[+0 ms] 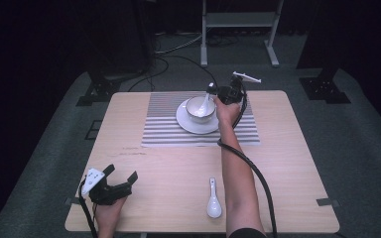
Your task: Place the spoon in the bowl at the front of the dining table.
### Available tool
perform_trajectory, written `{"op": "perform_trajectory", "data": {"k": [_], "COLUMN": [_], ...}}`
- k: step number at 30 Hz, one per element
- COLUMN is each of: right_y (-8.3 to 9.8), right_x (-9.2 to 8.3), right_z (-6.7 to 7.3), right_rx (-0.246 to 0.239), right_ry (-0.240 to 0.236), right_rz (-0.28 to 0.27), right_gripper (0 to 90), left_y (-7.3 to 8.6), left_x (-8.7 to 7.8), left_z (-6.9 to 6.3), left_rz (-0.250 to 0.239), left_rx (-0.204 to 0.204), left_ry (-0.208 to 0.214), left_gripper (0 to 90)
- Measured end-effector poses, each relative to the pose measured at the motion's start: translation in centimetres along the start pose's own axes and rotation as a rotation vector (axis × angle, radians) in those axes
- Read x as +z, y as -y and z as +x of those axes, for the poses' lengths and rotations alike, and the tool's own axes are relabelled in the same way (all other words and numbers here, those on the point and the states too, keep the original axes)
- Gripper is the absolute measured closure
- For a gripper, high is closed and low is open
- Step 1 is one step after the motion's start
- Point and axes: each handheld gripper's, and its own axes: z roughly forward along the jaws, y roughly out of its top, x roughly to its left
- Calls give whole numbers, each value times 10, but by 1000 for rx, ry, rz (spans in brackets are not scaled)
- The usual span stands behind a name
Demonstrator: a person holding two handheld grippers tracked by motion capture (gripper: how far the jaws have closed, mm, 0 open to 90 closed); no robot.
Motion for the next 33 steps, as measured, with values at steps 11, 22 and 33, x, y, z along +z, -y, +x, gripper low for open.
{"op": "perform_trajectory", "data": {"k": [11, 22, 33], "right_y": [3, 7, 16], "right_x": [7, 7, 14], "right_z": [-3, -12, -16], "right_rx": [35, 52, 41], "right_ry": [10, 34, 20], "right_rz": [-60, -113, -118], "right_gripper": [857, 857, 856], "left_y": [0, 0, 0], "left_x": [0, -1, -1], "left_z": [-1, 0, 0], "left_rz": [-3, -5, -6], "left_rx": [7, 3, 6], "left_ry": [-1, -4, -7], "left_gripper": [0, 0, 0]}}
